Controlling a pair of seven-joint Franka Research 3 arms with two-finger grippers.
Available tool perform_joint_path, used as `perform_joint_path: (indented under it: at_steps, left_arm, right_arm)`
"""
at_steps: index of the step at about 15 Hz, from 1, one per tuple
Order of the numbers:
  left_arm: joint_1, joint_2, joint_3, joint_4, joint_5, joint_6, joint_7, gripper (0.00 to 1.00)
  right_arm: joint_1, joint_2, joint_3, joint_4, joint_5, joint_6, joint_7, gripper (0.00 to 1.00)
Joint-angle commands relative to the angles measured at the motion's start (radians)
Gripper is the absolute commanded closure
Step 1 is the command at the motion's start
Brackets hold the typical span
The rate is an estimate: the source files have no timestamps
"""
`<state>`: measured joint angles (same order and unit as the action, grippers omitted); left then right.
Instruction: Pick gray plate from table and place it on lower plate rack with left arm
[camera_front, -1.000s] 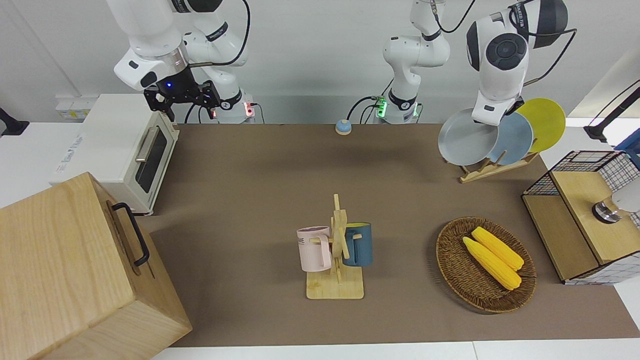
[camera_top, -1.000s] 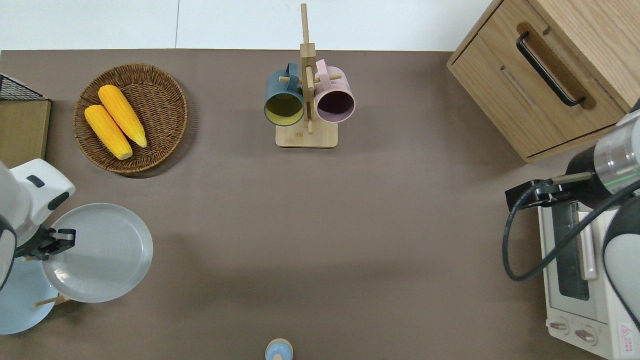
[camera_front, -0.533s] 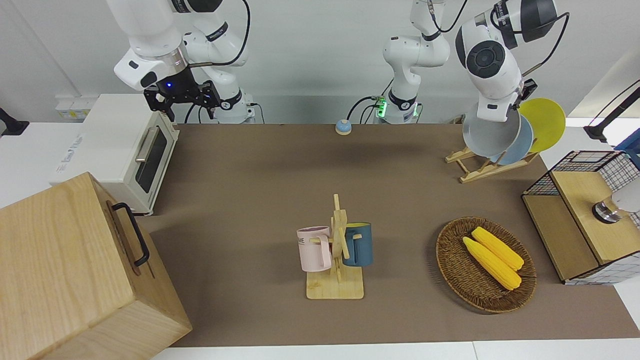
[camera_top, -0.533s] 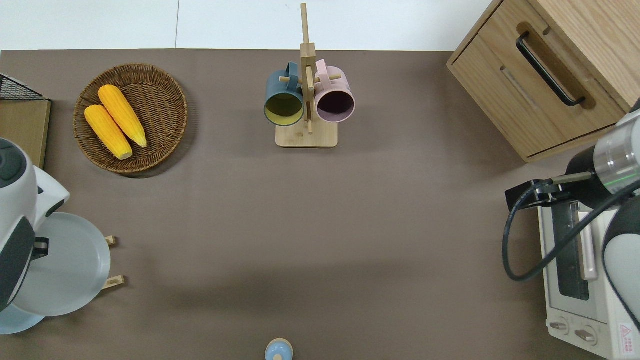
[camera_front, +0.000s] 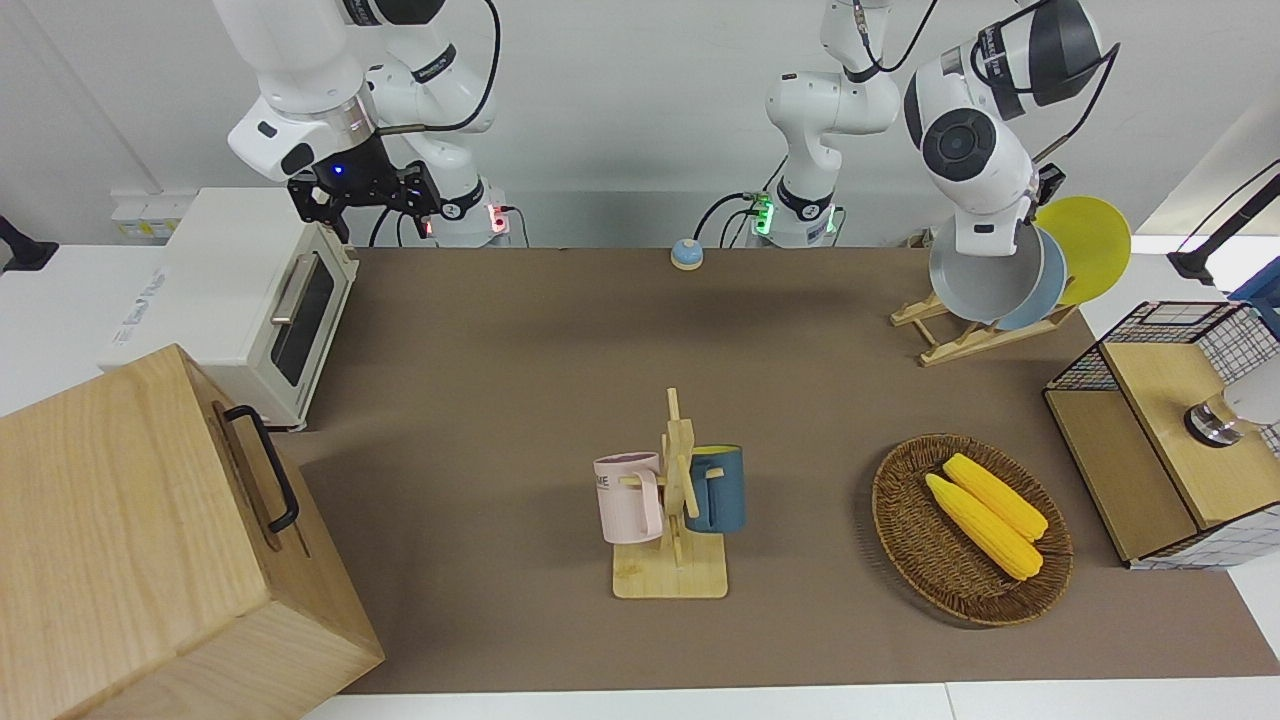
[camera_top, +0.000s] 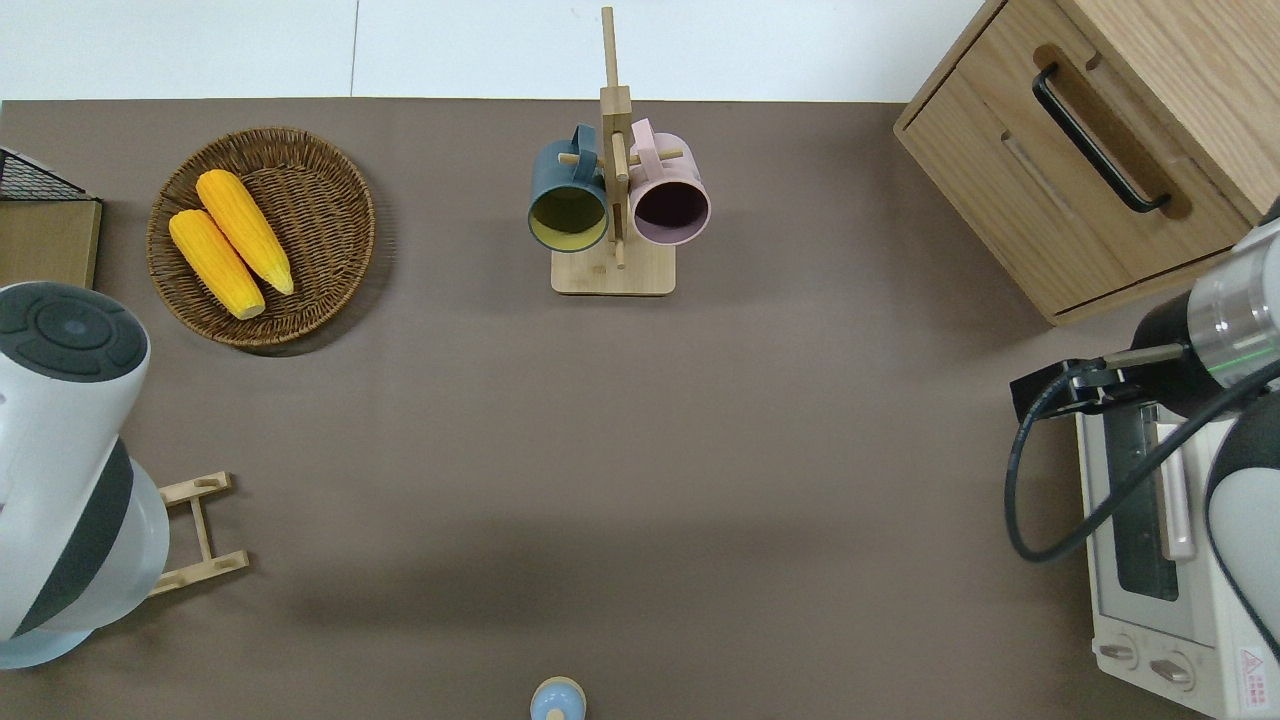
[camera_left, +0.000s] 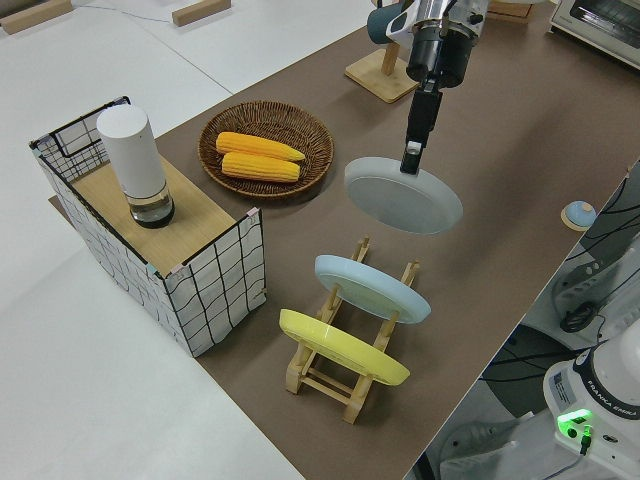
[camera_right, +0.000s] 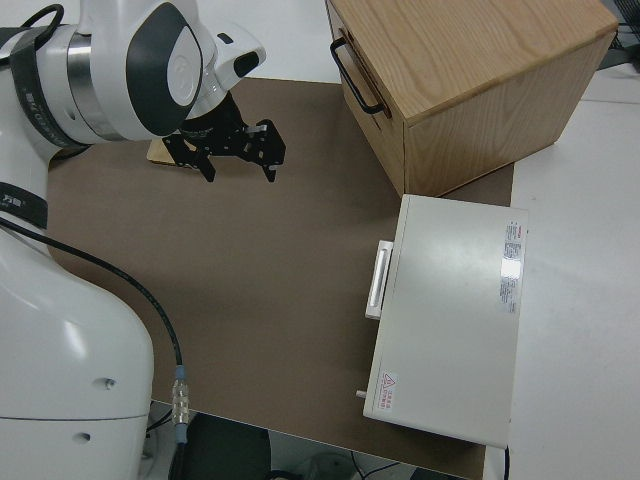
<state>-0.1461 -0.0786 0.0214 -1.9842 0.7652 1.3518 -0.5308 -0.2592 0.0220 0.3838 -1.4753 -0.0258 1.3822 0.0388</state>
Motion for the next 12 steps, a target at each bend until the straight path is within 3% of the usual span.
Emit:
perform_joint_path:
  at_steps: [1, 12]
  left_arm:
    - [-0.020, 0.025, 0.003, -0.062, 0.031, 0.058, -0.092, 1.00]
    - [-0.013, 0.045, 0.019, -0.128, 0.059, 0.119, -0.135, 1.00]
  right_arm:
    - [-0.023, -0.002, 0.020, 0.007, -0.006, -0.011, 0.012, 0.017]
    - [-0.023, -0.002, 0.021, 0.007, -0.006, -0.011, 0.012, 0.017]
